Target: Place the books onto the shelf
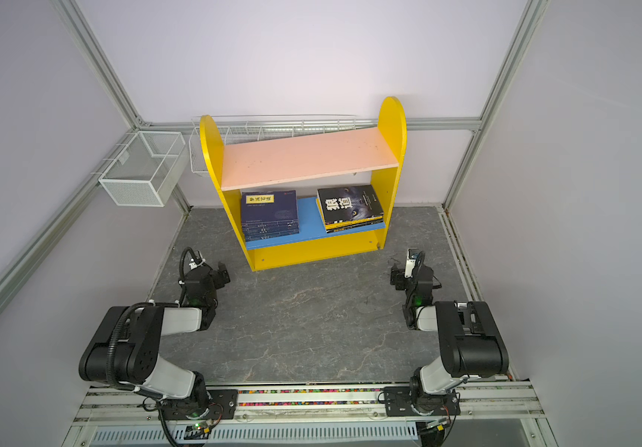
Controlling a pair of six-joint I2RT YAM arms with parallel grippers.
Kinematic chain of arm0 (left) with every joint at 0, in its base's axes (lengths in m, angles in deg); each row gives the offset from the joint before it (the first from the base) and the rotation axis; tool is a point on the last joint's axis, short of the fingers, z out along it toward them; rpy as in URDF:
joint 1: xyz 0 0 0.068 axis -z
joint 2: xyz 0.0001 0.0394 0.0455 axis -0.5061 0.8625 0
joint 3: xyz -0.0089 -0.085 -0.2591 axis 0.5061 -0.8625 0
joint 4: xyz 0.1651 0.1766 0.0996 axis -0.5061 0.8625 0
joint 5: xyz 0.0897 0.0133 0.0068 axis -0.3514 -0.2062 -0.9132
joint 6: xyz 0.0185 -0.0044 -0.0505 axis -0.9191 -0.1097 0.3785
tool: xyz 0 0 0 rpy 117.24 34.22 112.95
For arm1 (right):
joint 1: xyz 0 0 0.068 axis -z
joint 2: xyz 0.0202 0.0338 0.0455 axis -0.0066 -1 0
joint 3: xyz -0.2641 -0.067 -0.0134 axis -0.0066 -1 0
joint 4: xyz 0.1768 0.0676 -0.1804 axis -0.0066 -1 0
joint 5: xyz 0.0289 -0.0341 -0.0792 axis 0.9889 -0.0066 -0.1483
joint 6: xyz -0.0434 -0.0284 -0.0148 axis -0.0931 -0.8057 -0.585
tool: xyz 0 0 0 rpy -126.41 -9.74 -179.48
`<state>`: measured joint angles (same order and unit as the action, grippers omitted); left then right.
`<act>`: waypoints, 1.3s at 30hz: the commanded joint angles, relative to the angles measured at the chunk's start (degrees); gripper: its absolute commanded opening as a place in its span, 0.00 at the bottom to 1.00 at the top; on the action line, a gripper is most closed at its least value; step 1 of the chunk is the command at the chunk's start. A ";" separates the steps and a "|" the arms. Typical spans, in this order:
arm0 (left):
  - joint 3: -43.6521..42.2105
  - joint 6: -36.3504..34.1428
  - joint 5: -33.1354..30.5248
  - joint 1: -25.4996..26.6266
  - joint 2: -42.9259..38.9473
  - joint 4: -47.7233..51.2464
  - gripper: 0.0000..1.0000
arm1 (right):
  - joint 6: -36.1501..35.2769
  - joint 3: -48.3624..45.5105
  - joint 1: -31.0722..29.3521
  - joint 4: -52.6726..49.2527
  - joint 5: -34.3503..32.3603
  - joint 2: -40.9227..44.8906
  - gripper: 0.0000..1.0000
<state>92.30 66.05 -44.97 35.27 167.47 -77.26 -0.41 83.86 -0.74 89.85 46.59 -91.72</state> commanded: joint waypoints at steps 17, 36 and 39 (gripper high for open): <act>-0.66 -2.32 3.04 -0.03 0.77 -9.30 0.99 | 0.02 0.26 0.11 -0.47 1.07 0.95 0.88; -0.50 -2.02 3.10 -0.11 0.76 -8.82 0.99 | -0.02 0.26 0.18 -0.47 1.08 0.97 0.88; -0.51 -2.08 3.10 -0.12 0.81 -9.01 0.84 | -0.02 0.25 0.12 -0.46 1.08 1.01 0.88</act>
<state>92.26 64.91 -42.33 35.27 167.67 -84.74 -0.41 83.86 -0.74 89.46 47.36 -91.72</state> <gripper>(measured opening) 0.870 0.883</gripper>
